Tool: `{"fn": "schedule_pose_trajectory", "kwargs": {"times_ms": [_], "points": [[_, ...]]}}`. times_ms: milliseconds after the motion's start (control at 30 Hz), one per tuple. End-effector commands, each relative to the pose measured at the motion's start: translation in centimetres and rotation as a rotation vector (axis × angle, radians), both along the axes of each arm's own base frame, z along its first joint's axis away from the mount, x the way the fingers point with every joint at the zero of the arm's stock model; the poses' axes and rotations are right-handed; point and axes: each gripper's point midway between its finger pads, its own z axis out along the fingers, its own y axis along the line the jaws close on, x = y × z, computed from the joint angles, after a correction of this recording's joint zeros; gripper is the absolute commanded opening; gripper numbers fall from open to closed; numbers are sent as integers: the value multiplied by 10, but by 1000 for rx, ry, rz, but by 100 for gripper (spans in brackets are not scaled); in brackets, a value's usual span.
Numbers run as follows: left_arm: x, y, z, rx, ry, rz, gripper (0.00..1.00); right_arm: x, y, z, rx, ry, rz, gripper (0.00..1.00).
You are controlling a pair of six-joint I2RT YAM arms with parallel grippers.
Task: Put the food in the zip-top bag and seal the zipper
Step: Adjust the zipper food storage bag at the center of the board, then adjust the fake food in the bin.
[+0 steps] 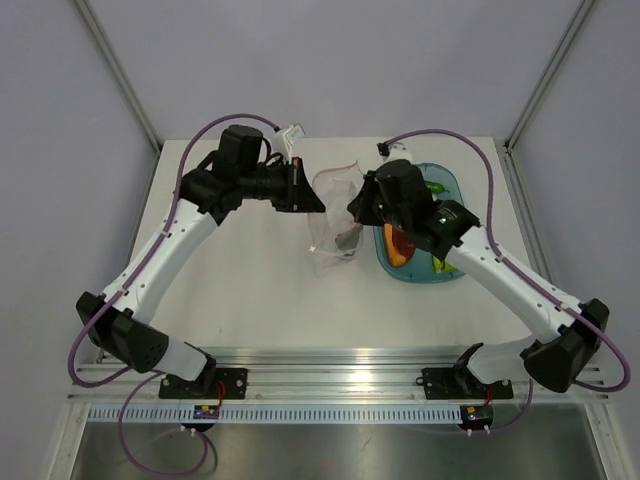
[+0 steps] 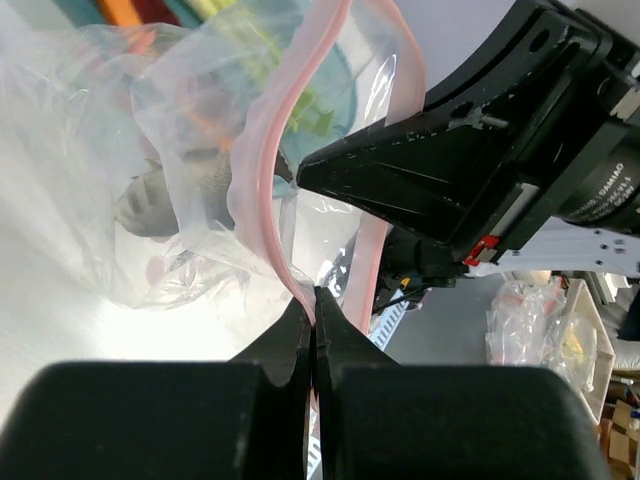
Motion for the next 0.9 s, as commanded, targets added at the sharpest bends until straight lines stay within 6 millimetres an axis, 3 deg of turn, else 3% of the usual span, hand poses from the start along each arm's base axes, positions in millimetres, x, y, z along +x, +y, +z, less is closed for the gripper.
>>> {"fn": "schedule_pose_trajectory", "kwargs": {"times_ms": [0,33,100,167,267,400,500,567,667,767,800,867], "points": [[20,8,-70,159,163,82,0,13,4,-72,-113,132,-11,0],[23,10,-72,184,167,96,0,13,4,-83,-116,155,-17,0],[28,19,-74,239,154,133,0,12,7,-82,-101,157,-5,15],[35,26,-61,263,92,167,0,13,2,-69,-102,127,-14,27],[36,29,-51,276,52,164,0,14,-12,-37,-89,28,-53,62],[40,34,-52,306,48,184,0,11,-53,11,-41,-90,-162,68],[41,33,-50,291,46,192,0,12,-90,25,-25,-130,-259,73],[41,32,-48,284,43,196,0,18,-114,17,-44,-114,-322,74],[43,33,-47,285,38,208,0,22,-131,-5,-80,-54,-358,77],[44,34,-46,287,35,219,0,28,-142,-38,-92,37,-372,79],[44,34,-46,286,34,217,0,36,-152,-57,-106,92,-393,79],[43,32,-45,272,34,208,0,40,-152,-87,-114,193,-352,80]]}}
